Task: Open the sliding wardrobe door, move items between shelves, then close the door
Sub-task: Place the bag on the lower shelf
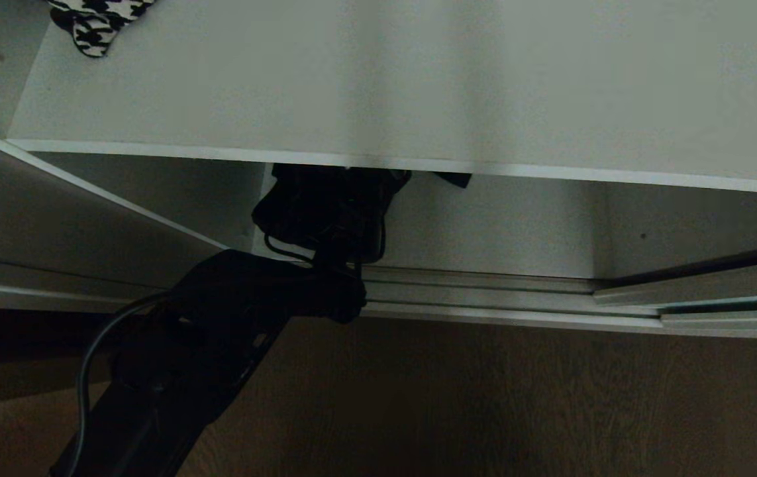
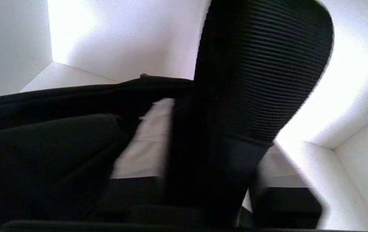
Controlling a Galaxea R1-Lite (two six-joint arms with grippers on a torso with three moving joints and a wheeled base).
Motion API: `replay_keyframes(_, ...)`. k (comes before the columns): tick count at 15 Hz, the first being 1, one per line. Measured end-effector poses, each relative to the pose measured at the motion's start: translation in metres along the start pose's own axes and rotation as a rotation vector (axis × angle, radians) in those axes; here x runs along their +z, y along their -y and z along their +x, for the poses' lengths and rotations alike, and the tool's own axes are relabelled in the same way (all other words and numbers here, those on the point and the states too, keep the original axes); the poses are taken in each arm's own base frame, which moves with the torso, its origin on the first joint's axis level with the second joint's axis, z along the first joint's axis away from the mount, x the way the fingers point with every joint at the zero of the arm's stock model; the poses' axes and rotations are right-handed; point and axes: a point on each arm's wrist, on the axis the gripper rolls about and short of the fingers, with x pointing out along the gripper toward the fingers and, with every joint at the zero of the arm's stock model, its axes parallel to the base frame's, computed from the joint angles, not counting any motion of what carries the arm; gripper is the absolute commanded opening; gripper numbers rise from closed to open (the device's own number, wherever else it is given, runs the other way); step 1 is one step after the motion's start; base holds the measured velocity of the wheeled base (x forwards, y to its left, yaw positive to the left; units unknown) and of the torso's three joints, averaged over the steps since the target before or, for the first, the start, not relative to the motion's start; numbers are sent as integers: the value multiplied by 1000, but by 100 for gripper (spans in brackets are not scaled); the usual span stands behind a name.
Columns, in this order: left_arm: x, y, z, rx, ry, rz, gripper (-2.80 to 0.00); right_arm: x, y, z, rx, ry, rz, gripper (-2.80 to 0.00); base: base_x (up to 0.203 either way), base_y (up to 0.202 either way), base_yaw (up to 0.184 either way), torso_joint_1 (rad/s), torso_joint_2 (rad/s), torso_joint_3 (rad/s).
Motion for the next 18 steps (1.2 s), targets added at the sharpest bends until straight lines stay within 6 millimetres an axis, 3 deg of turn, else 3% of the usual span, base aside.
replay_keyframes(7, 20, 3, 10, 6, 38, 16, 0, 0, 0, 0, 0, 0, 0, -280, 0, 0, 0, 0, 0, 0)
replay_keyframes(10, 39, 5, 20, 14, 56, -6, 0, 0, 0, 0, 0, 0, 0, -280, 0, 0, 0, 0, 0, 0)
replay_keyframes(18, 75, 15, 45, 50, -185, -69, 0, 0, 0, 0, 0, 0, 0, -280, 0, 0, 0, 0, 0, 0)
